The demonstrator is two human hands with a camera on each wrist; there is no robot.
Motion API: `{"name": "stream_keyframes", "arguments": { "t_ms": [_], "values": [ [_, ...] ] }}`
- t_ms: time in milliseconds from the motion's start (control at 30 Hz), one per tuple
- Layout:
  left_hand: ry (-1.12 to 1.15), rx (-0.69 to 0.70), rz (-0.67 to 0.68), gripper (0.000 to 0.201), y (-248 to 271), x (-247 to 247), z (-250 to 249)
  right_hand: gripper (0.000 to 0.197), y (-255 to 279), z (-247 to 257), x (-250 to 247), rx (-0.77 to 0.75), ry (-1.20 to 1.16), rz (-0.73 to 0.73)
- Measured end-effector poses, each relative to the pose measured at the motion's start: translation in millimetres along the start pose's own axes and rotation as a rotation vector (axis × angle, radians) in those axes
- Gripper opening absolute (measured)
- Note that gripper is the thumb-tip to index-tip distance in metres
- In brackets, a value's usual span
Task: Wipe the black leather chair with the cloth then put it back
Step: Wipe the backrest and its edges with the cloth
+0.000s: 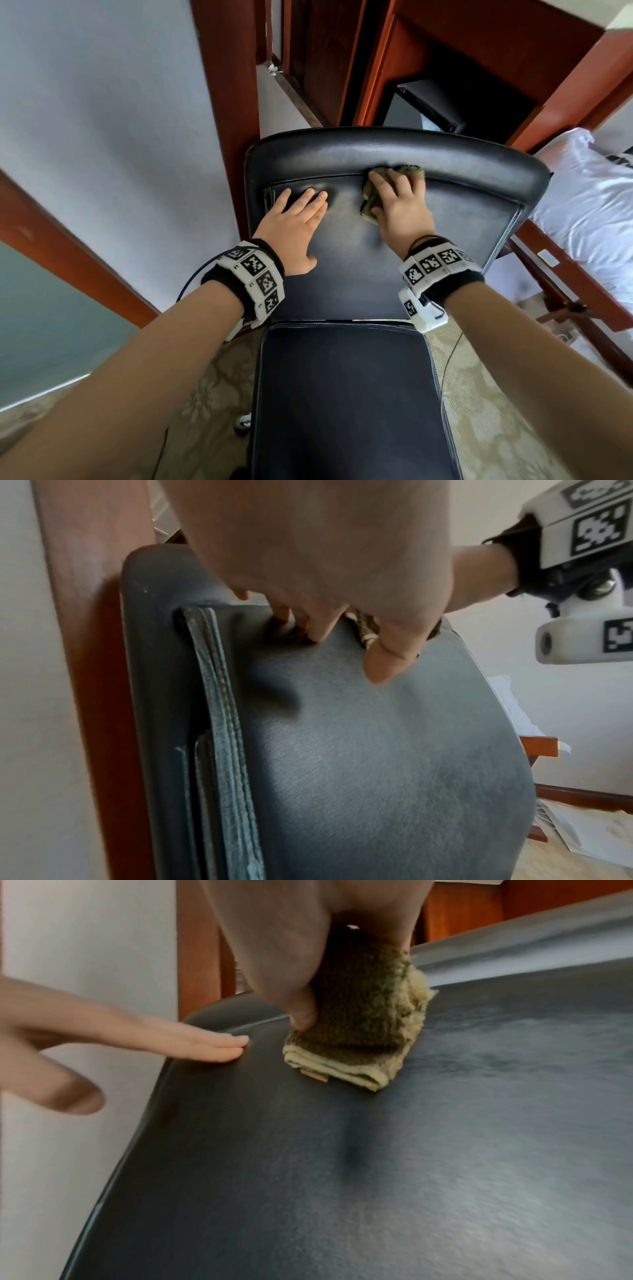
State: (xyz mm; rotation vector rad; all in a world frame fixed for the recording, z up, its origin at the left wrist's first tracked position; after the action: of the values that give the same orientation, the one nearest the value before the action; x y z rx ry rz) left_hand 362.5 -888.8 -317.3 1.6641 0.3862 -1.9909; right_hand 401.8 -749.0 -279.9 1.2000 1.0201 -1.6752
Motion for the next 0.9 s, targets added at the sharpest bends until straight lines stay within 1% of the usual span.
{"name": "stream_keyframes", "arguments": {
  "t_ms": [133, 200, 267, 300, 333, 400, 467, 567, 633, 733, 833, 900],
  "values": [
    [-0.023, 0.010, 0.004, 0.085, 0.9, -3.0, -1.8, 0.060, -1.2, 27.1, 10.5, -0.102, 0.040, 0.045],
    [-0.053, 0.028, -0.007, 0.080, 2.0, -6.6, -1.5, 0.062, 1.1, 26.0, 5.8, -0.132, 0.040, 0.016],
    [-0.068, 0.051, -0.025, 0.076, 4.5, -11.0, -0.1, 0.062, 5.5, 18.3, -3.8, -0.186, 0.012, -0.058],
    [-0.067, 0.062, -0.045, 0.075, 6.2, -14.2, 1.1, 0.061, 7.7, 8.2, -7.2, -0.167, -0.014, -0.073],
    [-0.070, 0.071, -0.081, 0.074, 8.1, -18.9, 3.1, 0.060, 9.4, -5.2, -9.3, -0.115, -0.047, -0.075],
    [-0.084, 0.061, -0.182, 0.074, 10.6, -30.9, 11.7, 0.060, 13.1, -29.0, -13.8, -0.014, -0.116, -0.094],
    [-0.068, 0.003, -0.258, 0.074, 8.2, -42.3, 27.8, 0.061, 14.9, -37.3, -17.1, 0.013, -0.143, -0.115],
    [0.035, -0.107, -0.308, 0.075, 0.6, -59.7, 57.6, 0.069, 12.4, -34.2, -16.7, 0.025, -0.191, -0.110],
    [0.054, -0.128, -0.290, 0.075, -5.7, -62.9, 70.3, 0.069, 10.8, -31.2, -16.6, 0.040, -0.225, -0.119],
    [0.031, -0.104, -0.229, 0.076, -12.9, -58.0, 72.9, 0.063, 8.6, -19.3, -13.6, 0.006, -0.187, -0.117],
    [0.025, -0.093, -0.214, 0.079, -15.2, -59.4, 72.2, 0.061, 2.2, 3.2, -8.2, -0.034, -0.144, -0.112],
    [0.018, -0.086, -0.203, 0.081, -13.5, -60.5, 72.9, 0.060, -0.3, 25.7, -1.2, -0.092, -0.131, -0.114]
  ]
}}
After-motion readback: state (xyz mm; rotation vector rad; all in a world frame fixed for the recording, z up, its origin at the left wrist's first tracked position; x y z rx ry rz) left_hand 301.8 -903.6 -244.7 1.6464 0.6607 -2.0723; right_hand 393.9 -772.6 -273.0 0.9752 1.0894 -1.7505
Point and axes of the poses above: each hand's wrist, its own y-axis away from the middle knuckle, its own x-axis out of the palm, z = x × y, the point moved 9 cm from there along -y, towards the middle knuckle, and after that the axes turned 3 degrees about -y, right-handed, at the moved point
